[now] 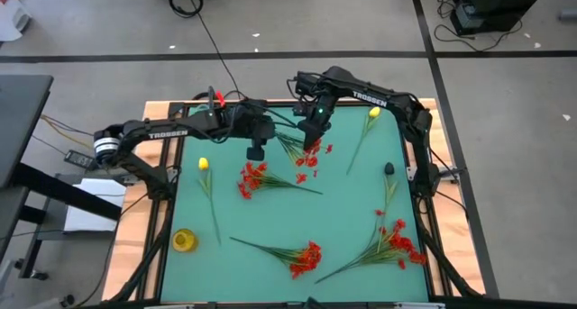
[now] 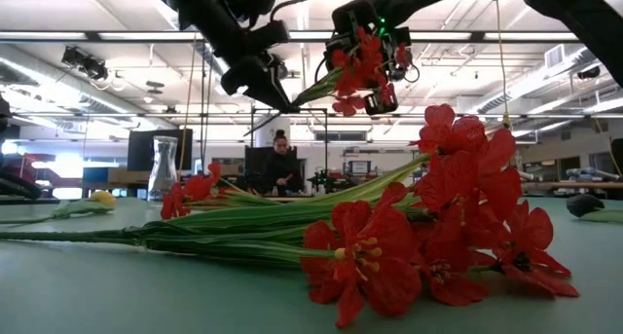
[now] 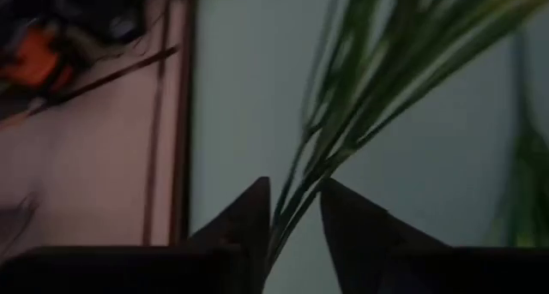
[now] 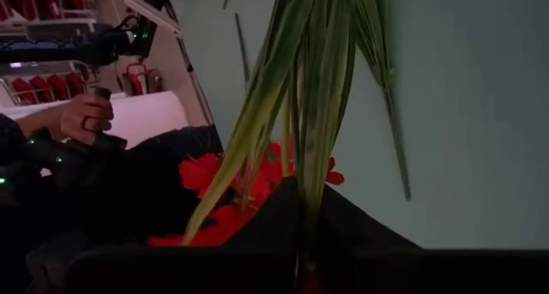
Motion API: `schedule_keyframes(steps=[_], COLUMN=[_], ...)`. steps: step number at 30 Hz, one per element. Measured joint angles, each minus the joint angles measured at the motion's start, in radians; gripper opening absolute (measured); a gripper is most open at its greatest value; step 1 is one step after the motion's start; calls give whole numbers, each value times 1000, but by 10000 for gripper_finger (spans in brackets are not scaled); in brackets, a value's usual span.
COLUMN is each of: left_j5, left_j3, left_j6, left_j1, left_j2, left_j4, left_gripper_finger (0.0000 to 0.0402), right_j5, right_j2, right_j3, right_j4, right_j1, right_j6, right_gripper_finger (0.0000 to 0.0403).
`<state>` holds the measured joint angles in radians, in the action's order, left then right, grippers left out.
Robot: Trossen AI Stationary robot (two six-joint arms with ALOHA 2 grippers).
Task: Sort flowers into vase by color
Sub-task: Put the top center red flowers into the transparent vase
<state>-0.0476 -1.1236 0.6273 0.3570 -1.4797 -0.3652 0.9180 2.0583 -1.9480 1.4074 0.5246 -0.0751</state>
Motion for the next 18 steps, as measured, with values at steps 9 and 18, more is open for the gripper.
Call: schedule_keyframes(steps=[9,18], left_j5=[16,89], left_j3=[1,2], left_j6=[-5,-311], left_j1=[7,82], left_j2=[-13,53], left_j4=[-12,-37], left_gripper_finger=[10,8], right_j5=[-36,-231], right_j2=[-7,-154], right_j3=[0,0], right_j4=[-45,-169], right_j1=[-2,38], right_j6=[-8,-116], right_gripper_finger=[52,130])
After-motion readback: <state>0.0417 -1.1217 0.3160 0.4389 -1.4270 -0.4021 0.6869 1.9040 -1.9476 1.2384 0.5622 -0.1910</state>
